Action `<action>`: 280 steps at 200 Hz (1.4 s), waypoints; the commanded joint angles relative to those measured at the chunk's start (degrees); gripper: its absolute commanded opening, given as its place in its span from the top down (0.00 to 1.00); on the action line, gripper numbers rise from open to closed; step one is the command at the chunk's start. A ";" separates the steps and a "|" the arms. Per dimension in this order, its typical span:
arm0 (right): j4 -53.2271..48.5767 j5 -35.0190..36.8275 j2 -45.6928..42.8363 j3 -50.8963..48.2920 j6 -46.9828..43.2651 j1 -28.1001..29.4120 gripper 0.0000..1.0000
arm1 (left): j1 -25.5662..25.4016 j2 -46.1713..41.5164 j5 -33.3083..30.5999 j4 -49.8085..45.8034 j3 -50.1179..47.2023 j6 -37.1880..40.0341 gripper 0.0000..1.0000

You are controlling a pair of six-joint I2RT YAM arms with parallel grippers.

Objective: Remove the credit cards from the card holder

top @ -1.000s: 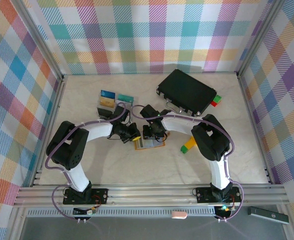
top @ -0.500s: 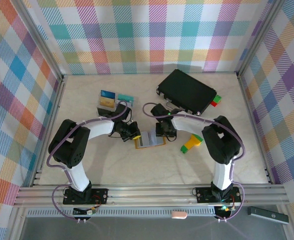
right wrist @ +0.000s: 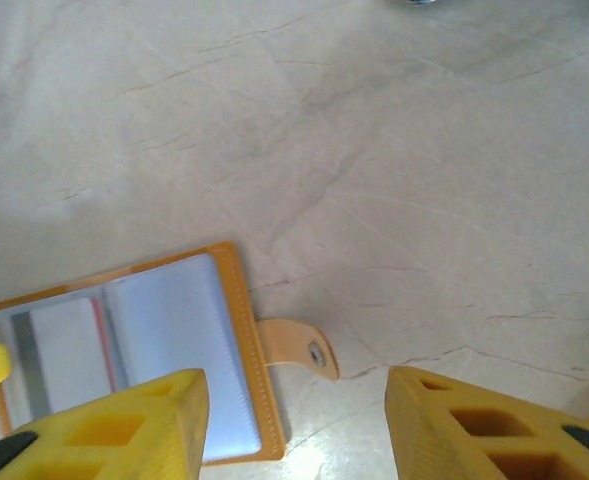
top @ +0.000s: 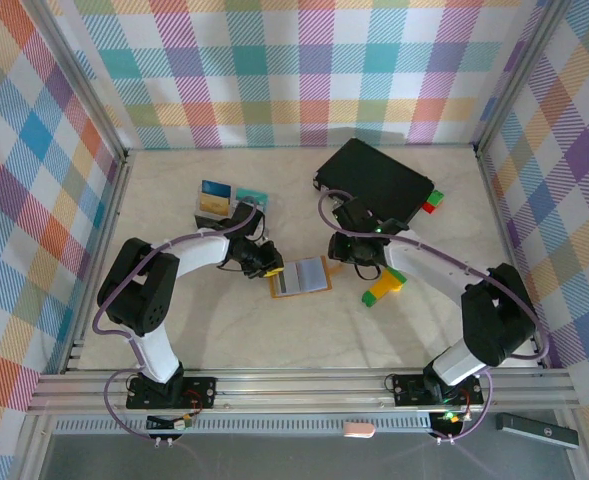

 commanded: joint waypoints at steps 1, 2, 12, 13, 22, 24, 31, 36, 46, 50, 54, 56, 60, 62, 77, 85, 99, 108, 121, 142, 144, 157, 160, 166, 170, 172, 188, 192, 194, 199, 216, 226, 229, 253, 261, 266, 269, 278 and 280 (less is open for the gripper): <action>4.39 -6.70 -1.27 -1.96 -0.06 -0.24 0.50 | -0.48 -3.24 -1.70 -2.88 1.46 0.44 0.77; 4.53 -6.96 -1.32 -2.01 -0.15 -0.28 0.50 | -0.40 -3.36 -1.82 -2.86 1.45 0.37 0.76; 5.95 -9.85 -1.13 -2.23 -0.65 -0.33 0.50 | -0.35 -4.39 -2.90 -2.90 1.12 0.03 0.72; 6.14 -10.12 -1.08 -2.23 -0.75 -0.33 0.50 | -0.33 -4.46 -3.04 -2.95 1.11 -0.01 0.71; 7.50 -12.73 -0.83 -2.32 -1.20 -0.30 0.51 | -0.13 -5.26 -3.92 -3.05 0.64 -0.43 0.70; 7.79 -13.39 -0.73 -2.32 -1.32 -0.32 0.51 | -0.07 -5.46 -4.17 -2.98 0.54 -0.61 0.69; 8.74 -15.49 -0.38 -2.41 -1.51 -0.37 0.52 | 0.16 -6.03 -4.90 -2.76 0.04 -1.05 0.69; 9.58 -16.85 -0.10 -2.41 -1.63 -0.33 0.52 | 0.34 -6.39 -5.40 -2.65 -0.29 -1.45 0.68; 11.08 -19.44 0.74 -2.34 -1.77 -0.33 0.56 | 0.85 -7.11 -5.80 -2.18 -1.27 -2.17 0.68; 11.72 -20.09 1.15 -2.33 -1.83 -0.33 0.58 | 1.05 -7.37 -5.87 -2.01 -1.60 -2.47 0.68; 12.21 -21.08 1.66 -2.32 -1.83 -0.33 0.59 | 1.22 -7.61 -5.85 -1.64 -1.92 -2.82 0.68; 12.46 -21.41 1.83 -2.28 -1.90 -0.33 0.60 | 1.33 -7.76 -5.78 -1.48 -2.03 -3.01 0.68; 12.99 -22.16 2.34 -2.17 -1.91 -0.27 0.61 | 1.44 -7.95 -5.70 -1.18 -2.56 -3.37 0.68; 13.25 -22.45 2.70 -2.15 -1.85 -0.25 0.61 | 1.45 -8.04 -5.61 -0.91 -2.72 -3.50 0.68; 14.41 -25.11 5.21 -1.16 -1.90 -0.24 0.63 | 1.46 -8.32 -4.92 0.32 -3.82 -4.61 0.69; 14.77 -26.31 6.63 -0.35 -1.94 -0.24 0.63 | 1.45 -8.25 -4.33 1.00 -4.22 -5.05 0.70; 14.52 -28.49 9.26 1.22 -2.34 -0.19 0.66 | 1.45 -7.73 -3.42 2.03 -4.74 -5.74 0.72; 14.31 -30.20 10.77 2.23 -2.94 -0.15 0.69 | 1.48 -7.21 -2.80 2.35 -4.99 -6.22 0.74; 13.74 -30.95 12.48 3.40 -3.18 -0.06 0.72 | 1.31 -6.33 -1.49 4.82 -5.39 -6.79 0.76; 13.32 -31.43 14.51 4.35 -3.16 -0.13 0.75 | 0.93 -5.11 -0.27 5.68 -5.26 -7.09 0.79; 13.36 -31.53 14.71 4.40 -3.08 -0.08 0.75 | 0.88 -5.02 -0.23 5.69 -5.24 -7.09 0.79; 13.87 -32.43 15.79 4.45 -2.84 -0.06 0.76 | 0.67 -4.45 0.21 5.45 -4.75 -6.83 0.81; 13.97 -32.65 16.12 4.45 -2.72 -0.06 0.77 | 0.66 -4.30 0.26 5.42 -4.59 -6.68 0.81; 14.49 -33.17 16.60 4.45 -2.56 -0.06 0.77 | 0.58 -4.02 0.17 5.21 -4.45 -6.60 0.82; 14.72 -33.46 16.89 4.45 -2.38 -0.07 0.78 | 0.57 -3.81 0.14 5.10 -4.27 -6.49 0.82; 14.83 -33.51 17.06 4.45 -2.32 -0.06 0.78 | 0.57 -3.75 0.16 5.08 -4.22 -6.50 0.82; 15.21 -34.30 18.20 4.62 -2.01 -0.11 0.78 | 0.55 -2.92 0.00 4.95 -4.26 -6.45 0.84; 15.22 -34.43 18.40 4.70 -1.93 -0.03 0.78 | 0.55 -2.79 -0.01 4.91 -4.32 -6.39 0.84; 15.35 -34.57 18.58 4.71 -1.94 -0.01 0.78 | 0.50 -2.68 -0.05 4.90 -4.34 -6.41 0.84; 15.64 -35.09 18.91 4.75 -1.92 -0.09 0.79 | 0.49 -2.33 -0.01 4.94 -4.43 -6.38 0.84; 16.01 -36.58 19.99 4.98 -2.00 -0.06 0.79 | 0.55 -1.35 -0.17 4.81 -4.66 -6.21 0.86; 16.26 -37.18 20.49 5.06 -1.93 -0.04 0.81 | 0.48 -0.79 -0.42 4.65 -4.79 -6.08 0.86; 16.36 -37.38 20.69 5.06 -1.97 -0.09 0.81 | 0.48 -0.63 -0.54 4.64 -4.86 -5.99 0.86; 16.88 -38.03 21.70 5.06 -1.72 -0.11 0.83 | 0.50 0.23 -2.13 3.38 -5.06 -5.13 0.88; 16.92 -37.95 21.98 5.06 -1.68 -0.12 0.83 | 0.51 0.52 -2.70 3.32 -4.99 -4.81 0.89; 16.95 -37.85 22.16 5.13 -1.72 -0.15 0.83 | 0.57 0.57 -2.92 3.32 -5.05 -4.56 0.89; 16.94 -37.81 22.30 5.10 -1.62 -0.15 0.83 | 0.49 0.65 -3.08 3.36 -5.04 -4.34 0.89; 16.99 -37.96 22.66 5.14 -1.59 -0.16 0.83 | 0.51 0.72 -3.41 1.23 -4.99 -4.12 0.90; 16.98 -37.98 22.70 5.15 -1.57 -0.15 0.83 | 0.49 0.70 -3.47 1.15 -5.04 -4.04 0.90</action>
